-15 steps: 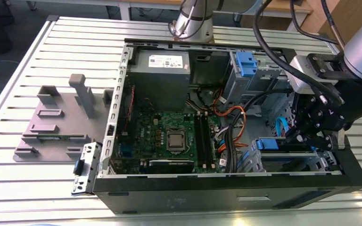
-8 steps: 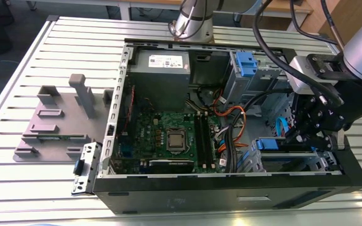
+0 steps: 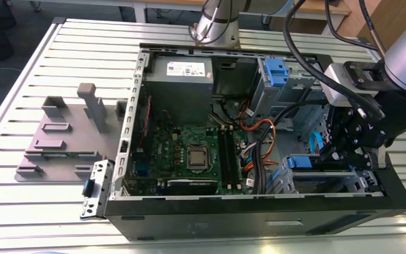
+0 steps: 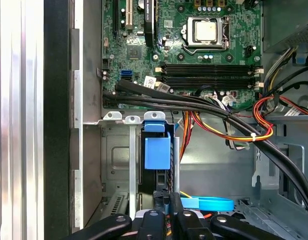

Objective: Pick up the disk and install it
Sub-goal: 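Insert the second disk wire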

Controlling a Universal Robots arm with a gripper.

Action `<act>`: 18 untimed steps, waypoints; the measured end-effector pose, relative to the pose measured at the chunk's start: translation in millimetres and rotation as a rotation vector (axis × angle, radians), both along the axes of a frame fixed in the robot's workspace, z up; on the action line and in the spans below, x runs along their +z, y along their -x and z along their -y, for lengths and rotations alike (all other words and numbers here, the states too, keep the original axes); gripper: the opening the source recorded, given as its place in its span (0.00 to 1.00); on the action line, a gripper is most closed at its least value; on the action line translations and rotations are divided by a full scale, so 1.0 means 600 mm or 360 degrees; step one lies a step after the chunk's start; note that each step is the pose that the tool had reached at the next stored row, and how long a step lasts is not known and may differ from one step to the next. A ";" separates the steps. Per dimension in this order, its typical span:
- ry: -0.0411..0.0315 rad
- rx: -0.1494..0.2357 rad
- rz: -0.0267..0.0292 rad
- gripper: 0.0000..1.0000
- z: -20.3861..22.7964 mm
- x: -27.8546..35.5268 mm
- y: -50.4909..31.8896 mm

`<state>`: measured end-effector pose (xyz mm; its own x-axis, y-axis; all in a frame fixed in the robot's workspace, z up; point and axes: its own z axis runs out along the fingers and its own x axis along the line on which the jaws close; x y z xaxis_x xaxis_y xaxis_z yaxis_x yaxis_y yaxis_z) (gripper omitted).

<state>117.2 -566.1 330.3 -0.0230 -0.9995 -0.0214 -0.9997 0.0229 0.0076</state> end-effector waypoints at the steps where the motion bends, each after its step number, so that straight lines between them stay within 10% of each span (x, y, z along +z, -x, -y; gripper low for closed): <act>1: 0.0000 0.0000 0.00000 0.16 0.0000 0.000 0.000; 18: -0.0001 0.0000 0.00000 0.24 0.0003 0.000 0.000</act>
